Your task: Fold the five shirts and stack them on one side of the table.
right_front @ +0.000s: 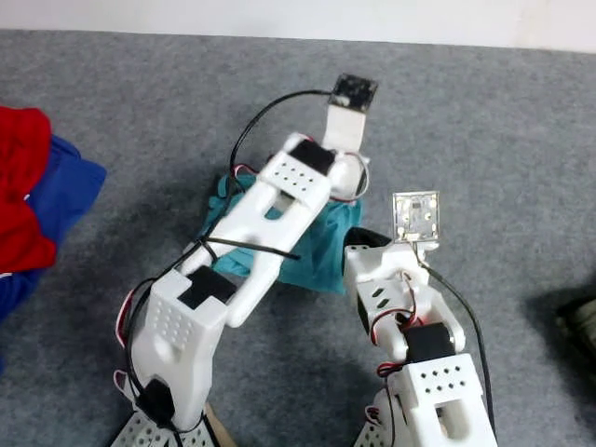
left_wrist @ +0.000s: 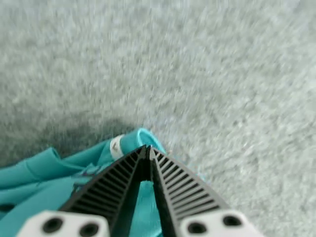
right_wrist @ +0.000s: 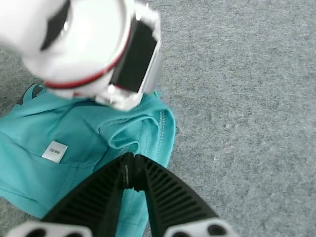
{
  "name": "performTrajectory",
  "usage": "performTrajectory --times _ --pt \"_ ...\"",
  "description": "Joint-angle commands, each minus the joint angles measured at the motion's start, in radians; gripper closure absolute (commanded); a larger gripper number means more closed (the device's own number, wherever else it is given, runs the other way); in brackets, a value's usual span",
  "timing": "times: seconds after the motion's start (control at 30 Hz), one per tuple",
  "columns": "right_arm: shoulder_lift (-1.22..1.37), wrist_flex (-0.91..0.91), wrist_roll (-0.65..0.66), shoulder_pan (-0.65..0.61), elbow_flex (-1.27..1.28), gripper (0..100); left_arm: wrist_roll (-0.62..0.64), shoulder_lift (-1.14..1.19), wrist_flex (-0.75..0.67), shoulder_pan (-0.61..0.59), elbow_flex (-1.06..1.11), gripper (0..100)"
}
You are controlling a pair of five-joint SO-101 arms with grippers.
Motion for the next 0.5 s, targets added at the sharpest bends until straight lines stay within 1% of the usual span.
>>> performTrajectory --times 0.0,0.1,0.17,0.37,0.47 --pt "0.002 -0.021 0.011 -0.010 -0.007 98.2 0.011 0.030 0.018 0.044 -0.102 99" --pt "0.002 -0.022 0.011 -0.010 -0.007 98.2 0.011 0.050 0.034 0.048 -0.124 99" --pt "0.002 -0.022 0.011 -0.008 -0.007 98.2 0.011 0.033 0.095 0.045 -0.154 99" --pt "0.002 -0.022 0.011 -0.007 -0.007 98.2 0.011 -0.139 0.480 -0.028 -0.257 99" --pt "0.004 -0.022 0.012 -0.012 -0.007 98.2 0.011 -0.213 0.609 -0.074 -0.232 99"
